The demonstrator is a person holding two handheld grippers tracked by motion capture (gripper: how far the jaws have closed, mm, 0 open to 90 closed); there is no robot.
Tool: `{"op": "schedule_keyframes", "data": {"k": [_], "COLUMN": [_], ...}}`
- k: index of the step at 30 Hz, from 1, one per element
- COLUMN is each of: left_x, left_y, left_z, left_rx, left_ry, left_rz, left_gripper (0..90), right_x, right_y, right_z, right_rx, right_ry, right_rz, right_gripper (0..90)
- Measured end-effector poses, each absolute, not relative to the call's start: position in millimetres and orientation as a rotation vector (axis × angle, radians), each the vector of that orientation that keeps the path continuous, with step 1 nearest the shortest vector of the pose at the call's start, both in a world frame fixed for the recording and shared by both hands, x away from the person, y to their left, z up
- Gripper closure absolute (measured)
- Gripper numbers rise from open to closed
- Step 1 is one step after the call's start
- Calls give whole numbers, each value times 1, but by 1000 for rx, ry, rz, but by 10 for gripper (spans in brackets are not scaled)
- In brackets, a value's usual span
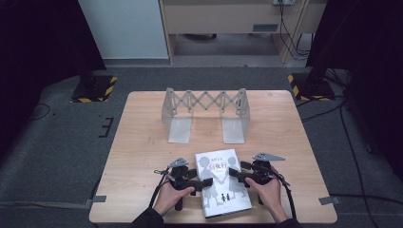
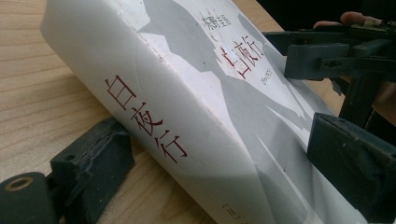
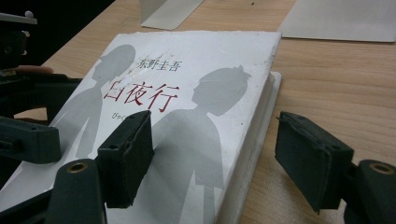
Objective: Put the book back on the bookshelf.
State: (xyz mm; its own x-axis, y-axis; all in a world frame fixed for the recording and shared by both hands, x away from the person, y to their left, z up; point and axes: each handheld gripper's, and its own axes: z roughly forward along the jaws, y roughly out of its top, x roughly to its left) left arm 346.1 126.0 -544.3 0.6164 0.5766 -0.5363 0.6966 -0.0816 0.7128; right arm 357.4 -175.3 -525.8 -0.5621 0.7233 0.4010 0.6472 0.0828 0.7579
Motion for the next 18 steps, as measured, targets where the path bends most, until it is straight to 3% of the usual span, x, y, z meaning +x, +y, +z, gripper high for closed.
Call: {"op": "schedule_keyframes", "data": {"k": [18], "left_x": [349], "left_y": [123], "left_z": [-542], "left_rx": [1763], "left_ry": [1067], "left_rz": [-130], "left_gripper": [71], "right_x": [368], "right_y": [-163], "right_z": [-531], "right_rx": [1476], "right_ry": [2289], "right_rz": [1578], "right_gripper": [257]}}
